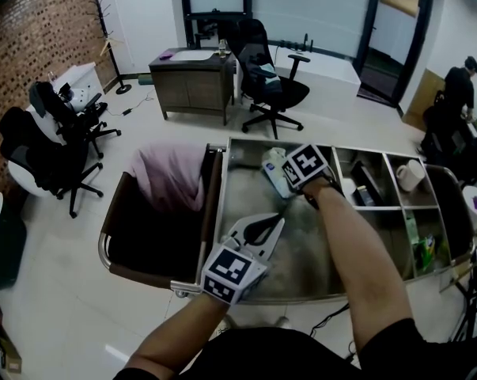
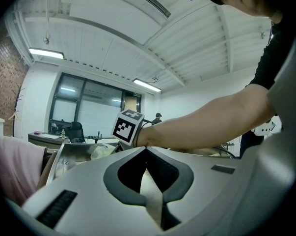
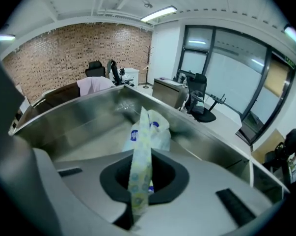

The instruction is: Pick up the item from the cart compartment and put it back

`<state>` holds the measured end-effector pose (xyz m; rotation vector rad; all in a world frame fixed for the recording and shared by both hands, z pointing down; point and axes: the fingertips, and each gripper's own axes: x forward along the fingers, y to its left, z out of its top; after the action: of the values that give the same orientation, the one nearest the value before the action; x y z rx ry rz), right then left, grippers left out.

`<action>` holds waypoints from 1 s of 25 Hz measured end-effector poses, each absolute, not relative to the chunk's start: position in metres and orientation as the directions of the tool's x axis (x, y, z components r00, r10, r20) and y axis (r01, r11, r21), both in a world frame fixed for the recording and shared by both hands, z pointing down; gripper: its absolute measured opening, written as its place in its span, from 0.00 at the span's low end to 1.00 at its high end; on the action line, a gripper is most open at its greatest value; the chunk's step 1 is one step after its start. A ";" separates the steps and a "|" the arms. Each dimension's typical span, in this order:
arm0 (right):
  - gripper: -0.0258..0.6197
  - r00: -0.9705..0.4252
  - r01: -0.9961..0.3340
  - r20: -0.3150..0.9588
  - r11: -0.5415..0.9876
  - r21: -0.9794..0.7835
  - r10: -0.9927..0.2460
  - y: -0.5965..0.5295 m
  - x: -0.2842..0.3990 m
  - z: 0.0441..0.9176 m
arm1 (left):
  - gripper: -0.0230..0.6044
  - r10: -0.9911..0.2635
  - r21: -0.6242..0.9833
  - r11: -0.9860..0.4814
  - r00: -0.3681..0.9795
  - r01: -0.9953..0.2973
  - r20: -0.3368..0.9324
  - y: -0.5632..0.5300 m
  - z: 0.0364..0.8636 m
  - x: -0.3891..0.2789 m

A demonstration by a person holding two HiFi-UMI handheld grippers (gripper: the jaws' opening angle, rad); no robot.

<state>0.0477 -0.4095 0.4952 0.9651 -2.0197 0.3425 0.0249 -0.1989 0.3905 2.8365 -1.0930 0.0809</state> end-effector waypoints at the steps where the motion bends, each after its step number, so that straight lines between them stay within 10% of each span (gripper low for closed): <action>1: 0.06 -0.345 -0.741 0.787 0.663 0.107 -0.512 -0.409 0.048 0.494 | 0.04 -0.665 0.075 -0.738 0.741 -0.671 0.086 -0.199 0.391 0.025; 25: 0.06 -0.591 -0.772 0.369 0.635 -0.003 -0.717 -0.315 0.057 0.362 | 0.04 -0.673 0.071 -0.732 0.735 -0.678 0.080 -0.200 0.389 0.024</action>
<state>0.0573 -0.3151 0.3619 1.1919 -2.5250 0.2318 0.0241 -0.1996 0.3893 2.8368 -1.1079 0.0752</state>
